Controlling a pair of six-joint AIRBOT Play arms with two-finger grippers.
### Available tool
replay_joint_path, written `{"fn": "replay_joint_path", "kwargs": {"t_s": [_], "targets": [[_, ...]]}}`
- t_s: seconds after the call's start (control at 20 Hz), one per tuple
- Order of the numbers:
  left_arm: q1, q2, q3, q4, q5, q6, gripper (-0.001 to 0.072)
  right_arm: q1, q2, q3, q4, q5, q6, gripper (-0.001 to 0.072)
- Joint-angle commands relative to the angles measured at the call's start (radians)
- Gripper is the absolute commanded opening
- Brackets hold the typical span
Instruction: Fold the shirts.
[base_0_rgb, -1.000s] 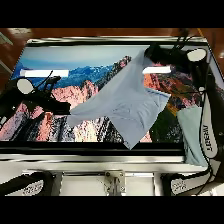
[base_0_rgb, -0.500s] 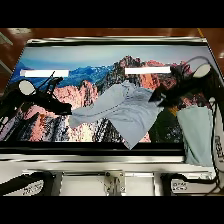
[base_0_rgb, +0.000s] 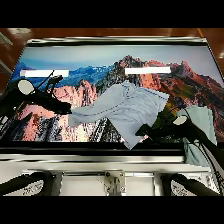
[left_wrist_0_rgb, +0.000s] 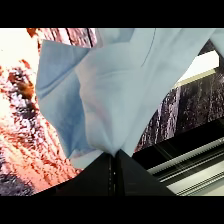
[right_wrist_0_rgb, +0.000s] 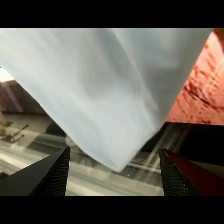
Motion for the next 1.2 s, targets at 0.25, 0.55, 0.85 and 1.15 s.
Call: {"fn": "replay_joint_path", "kwargs": {"t_s": [0.25,0.55,0.85,1.15], "targets": [[0.002,0.001,0.001,0.001,0.056,0.016,0.0038,0.142,-0.059,-0.015,0.242,-0.217,-0.049,0.0062],[0.087,0.148,0.209,0.013,0.111,-0.013,0.0036,0.006,0.232,0.459,-0.082,-0.03,-0.237,0.0061],[0.195,0.485,0.706,0.01,0.321,-0.121,0.0037,-0.154,0.494,1.122,-0.331,-0.02,-0.125,0.0061],[0.196,0.664,0.769,0.079,0.227,-0.156,0.0037,-0.154,0.542,1.283,-0.346,0.146,0.008,0.0061]]}}
